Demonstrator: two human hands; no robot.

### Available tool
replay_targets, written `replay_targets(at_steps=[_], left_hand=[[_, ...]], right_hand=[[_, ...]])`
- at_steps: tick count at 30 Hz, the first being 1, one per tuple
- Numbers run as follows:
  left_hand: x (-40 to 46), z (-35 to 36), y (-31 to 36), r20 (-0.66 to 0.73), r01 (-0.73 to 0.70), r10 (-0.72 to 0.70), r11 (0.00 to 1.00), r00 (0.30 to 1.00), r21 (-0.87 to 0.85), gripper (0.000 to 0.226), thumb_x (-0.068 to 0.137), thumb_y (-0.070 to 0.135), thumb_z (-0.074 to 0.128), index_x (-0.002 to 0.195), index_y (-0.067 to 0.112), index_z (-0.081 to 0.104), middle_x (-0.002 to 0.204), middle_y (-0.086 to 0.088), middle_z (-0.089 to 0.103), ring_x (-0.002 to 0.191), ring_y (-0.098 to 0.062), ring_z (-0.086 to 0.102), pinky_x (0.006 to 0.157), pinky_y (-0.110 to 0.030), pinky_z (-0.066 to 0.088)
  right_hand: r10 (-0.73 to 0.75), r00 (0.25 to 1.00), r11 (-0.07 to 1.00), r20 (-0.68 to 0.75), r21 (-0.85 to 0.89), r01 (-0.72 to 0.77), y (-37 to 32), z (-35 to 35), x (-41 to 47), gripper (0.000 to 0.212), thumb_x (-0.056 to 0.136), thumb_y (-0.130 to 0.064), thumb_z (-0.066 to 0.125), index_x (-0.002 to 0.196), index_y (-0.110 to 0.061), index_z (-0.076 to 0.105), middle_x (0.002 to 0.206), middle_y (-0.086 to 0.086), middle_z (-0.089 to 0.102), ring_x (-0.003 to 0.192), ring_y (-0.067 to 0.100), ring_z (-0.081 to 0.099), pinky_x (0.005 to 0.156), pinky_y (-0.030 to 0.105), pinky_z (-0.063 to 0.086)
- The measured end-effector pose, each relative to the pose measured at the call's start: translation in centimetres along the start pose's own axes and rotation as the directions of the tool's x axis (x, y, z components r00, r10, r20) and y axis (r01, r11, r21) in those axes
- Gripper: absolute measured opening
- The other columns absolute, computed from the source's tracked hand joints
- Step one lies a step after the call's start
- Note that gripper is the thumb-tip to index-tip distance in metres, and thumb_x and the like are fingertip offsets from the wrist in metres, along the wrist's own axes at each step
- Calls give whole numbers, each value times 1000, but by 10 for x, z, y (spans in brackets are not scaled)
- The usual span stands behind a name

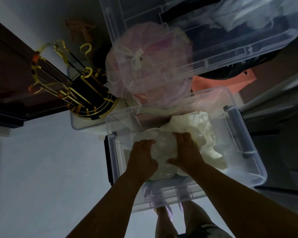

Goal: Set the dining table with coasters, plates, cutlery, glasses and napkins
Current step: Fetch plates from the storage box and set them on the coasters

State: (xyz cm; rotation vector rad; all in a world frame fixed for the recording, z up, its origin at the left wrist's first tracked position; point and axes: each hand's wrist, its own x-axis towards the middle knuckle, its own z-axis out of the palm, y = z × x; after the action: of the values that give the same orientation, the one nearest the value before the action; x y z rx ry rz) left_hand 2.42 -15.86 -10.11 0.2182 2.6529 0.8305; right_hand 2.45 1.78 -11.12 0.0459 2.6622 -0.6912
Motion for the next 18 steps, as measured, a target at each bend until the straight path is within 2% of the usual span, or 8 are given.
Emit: replay_targets(at_steps=[1,3,7,10,12,14,16,18], left_hand=[[2,0,3,9,31,-31,999,999,-12,62,74,8,70,134,11,51,131,-9,51,125,-29,40,101,-27,29],[7,-2,4,3,48,-48,998,999,41,58,74,17,67,130,14,54,130,-7,53,124,-28,41,96,-27,31],[9,-10,-4,120,44,-96,924,988,380,49,73,24,57,121,20,60,121,-1,58,117,-23,44,89,-28,35],[10,-9,-9,152,-6,-91,841,984,541,31,87,19,55,117,22,63,118,1,60,118,-21,45,90,-29,33],[14,-9,-8,116,-64,1,835,993,547,18,70,20,76,88,21,72,91,1,67,97,-21,58,81,-30,42],[19,-6,-10,141,-135,70,834,988,536,34,29,13,90,48,21,63,53,3,58,61,-21,61,60,-28,47],[19,-3,-18,156,-165,93,814,983,557,40,17,10,89,38,22,56,43,4,51,51,-20,57,55,-26,46],[17,-5,-18,183,-200,112,782,977,591,40,19,11,89,37,22,56,42,5,49,52,-20,56,63,-25,39]], right_hand=[[-1,1000,1000,-1,-29,1,2,2,1,106,53,-46,87,141,-16,36,132,13,40,116,29,46,95,40,45],[-20,1000,996,11,-87,21,4,6,2,94,53,-46,86,135,-23,45,129,10,41,115,27,47,93,40,47],[-123,992,976,-32,-184,115,2,15,4,44,44,-38,92,80,-22,72,97,9,59,93,32,62,74,41,56],[-207,978,951,-38,-241,192,-1,19,9,33,39,-34,93,63,-23,73,77,2,64,78,28,66,66,38,56],[-257,966,934,-35,-266,239,-5,19,12,31,37,-33,93,58,-23,72,68,-2,64,67,24,65,66,36,56],[-309,950,913,-38,-291,285,-6,18,14,29,36,-32,92,55,-23,71,63,-4,63,61,21,63,68,35,56],[-328,944,900,-34,-314,302,-5,18,15,29,35,-32,91,53,-23,70,62,-5,62,58,20,62,70,34,55],[-341,940,892,-28,-325,313,-4,18,15,29,35,-32,91,52,-24,70,61,-6,62,57,19,62,71,33,54]])
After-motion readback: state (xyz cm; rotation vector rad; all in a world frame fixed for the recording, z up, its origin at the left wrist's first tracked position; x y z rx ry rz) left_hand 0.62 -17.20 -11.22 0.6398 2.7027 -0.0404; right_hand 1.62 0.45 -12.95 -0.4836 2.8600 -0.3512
